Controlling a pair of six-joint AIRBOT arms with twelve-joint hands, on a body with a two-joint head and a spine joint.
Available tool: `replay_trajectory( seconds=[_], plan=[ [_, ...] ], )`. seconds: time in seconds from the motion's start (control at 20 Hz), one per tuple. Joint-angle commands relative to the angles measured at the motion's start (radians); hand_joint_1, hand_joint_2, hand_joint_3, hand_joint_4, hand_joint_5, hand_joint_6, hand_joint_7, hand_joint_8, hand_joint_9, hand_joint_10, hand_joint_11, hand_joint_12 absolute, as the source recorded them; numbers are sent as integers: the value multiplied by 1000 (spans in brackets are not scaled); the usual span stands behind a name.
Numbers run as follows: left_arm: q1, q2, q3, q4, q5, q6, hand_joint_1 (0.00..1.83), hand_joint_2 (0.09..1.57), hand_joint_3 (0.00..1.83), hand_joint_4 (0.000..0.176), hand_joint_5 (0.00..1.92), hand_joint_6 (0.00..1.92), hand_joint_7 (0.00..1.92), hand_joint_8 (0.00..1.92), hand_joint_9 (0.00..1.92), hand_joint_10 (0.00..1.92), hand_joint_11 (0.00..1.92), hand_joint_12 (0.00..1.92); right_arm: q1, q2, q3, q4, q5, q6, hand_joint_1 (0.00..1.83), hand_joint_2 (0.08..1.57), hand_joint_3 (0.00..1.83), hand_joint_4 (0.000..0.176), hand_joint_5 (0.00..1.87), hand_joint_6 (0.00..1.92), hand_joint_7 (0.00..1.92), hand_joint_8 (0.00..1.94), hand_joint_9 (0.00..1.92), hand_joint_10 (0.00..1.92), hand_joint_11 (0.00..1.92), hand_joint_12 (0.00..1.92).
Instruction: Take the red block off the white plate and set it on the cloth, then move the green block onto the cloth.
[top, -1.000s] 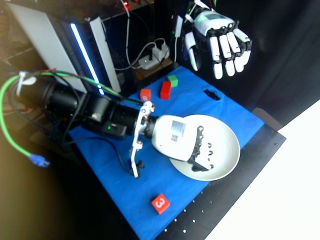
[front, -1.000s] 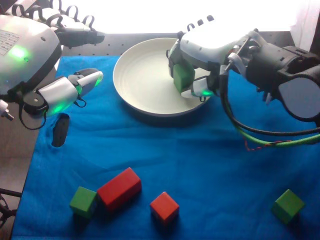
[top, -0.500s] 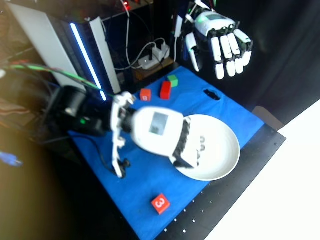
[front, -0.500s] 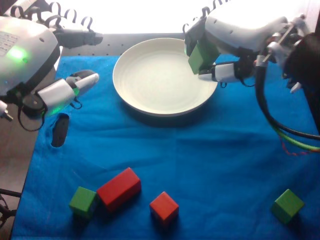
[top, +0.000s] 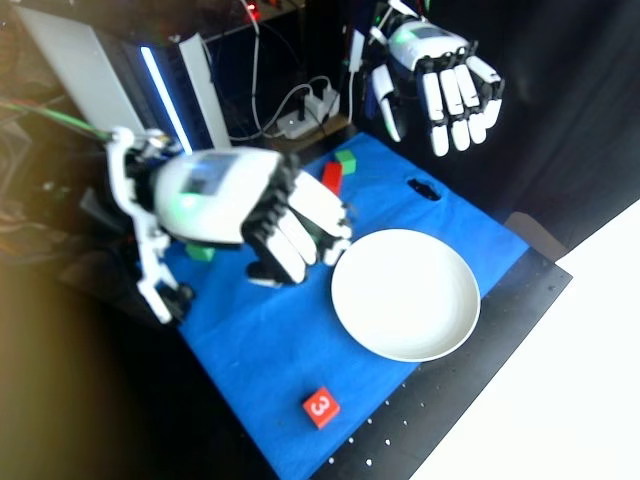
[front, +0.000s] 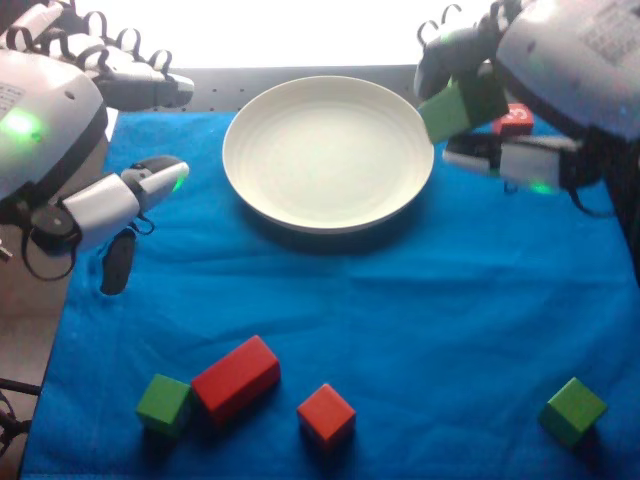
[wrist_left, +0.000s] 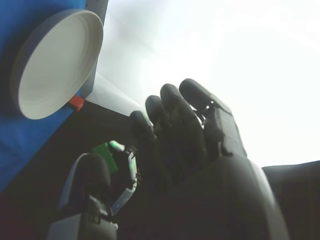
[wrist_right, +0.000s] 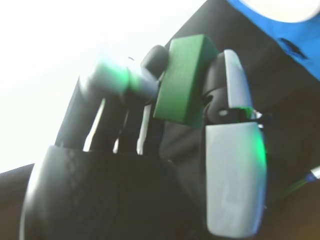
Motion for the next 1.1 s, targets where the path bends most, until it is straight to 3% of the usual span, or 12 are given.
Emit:
replay_trajectory(
  seconds=[0.0,0.1,0.2,0.3,0.4,0.55,0.65,0.8,0.85,0.95,1.0,1.05],
  plan=[
    [-6,8,0,18,-137,5,576,1274,2,0,666,0,575,2,443,84,0,1177,-1,11,-10,-34,-166,10,1295,1117,0,0,934,863,1065,1104,1022,1357,875,1690],
    [-3,8,-2,17,-141,5,582,1273,0,4,662,1,558,1,438,70,0,1175,-70,34,-30,-34,-236,101,1263,1139,1,0,943,795,971,1335,1115,1613,990,1894],
    [0,8,-4,16,-144,5,545,1288,3,2,657,2,540,3,452,67,0,1187,-141,53,-35,-34,-287,201,1261,1142,2,0,920,864,970,1333,1072,1569,958,1845],
    [3,10,-7,13,-155,5,537,1304,4,14,660,2,538,1,457,60,0,1128,-172,67,-54,-34,-296,208,1364,1111,0,0,932,914,1031,1006,969,1307,914,1649],
    [21,15,-15,8,-177,5,515,1313,3,38,648,1,518,1,422,35,0,1012,-205,76,-73,-34,-296,208,1375,1151,2,0,848,934,921,1189,859,1442,908,1690],
    [38,19,-22,3,-201,5,506,1314,1,0,635,1,513,3,436,31,0,1112,-261,82,-93,-31,-299,208,1380,1139,0,0,830,1074,961,1070,901,1350,881,1640],
    [39,19,-23,3,-202,5,527,1316,0,0,636,1,503,0,430,24,0,1097,-297,84,-104,-12,-299,208,1385,1121,0,0,881,993,982,1030,942,1297,935,1594],
    [39,17,-25,3,-204,5,500,1320,0,30,624,5,490,0,419,13,0,1013,-336,81,-106,23,-297,209,1385,1122,0,0,839,1055,971,1027,955,1266,897,1606],
    [39,17,-25,3,-204,5,507,1317,0,31,626,6,495,2,426,15,0,1037,-343,76,-106,33,-295,209,1211,1123,0,0,921,1051,900,920,859,1144,738,1640],
    [39,17,-26,3,-204,5,487,1315,0,34,630,5,487,0,408,5,0,999,-354,73,-107,43,-295,209,1238,990,0,0,632,720,710,662,635,967,477,1630],
    [39,17,-26,3,-204,5,467,1313,0,48,628,4,486,0,400,1,0,945,-354,73,-108,43,-295,209,1128,968,0,0,492,638,554,558,431,901,244,1662],
    [39,17,-26,3,-204,5,487,1312,0,44,630,4,491,2,398,0,0,925,-354,73,-109,43,-295,209,1009,956,0,0,363,608,391,450,205,907,48,1734]
  ],
)
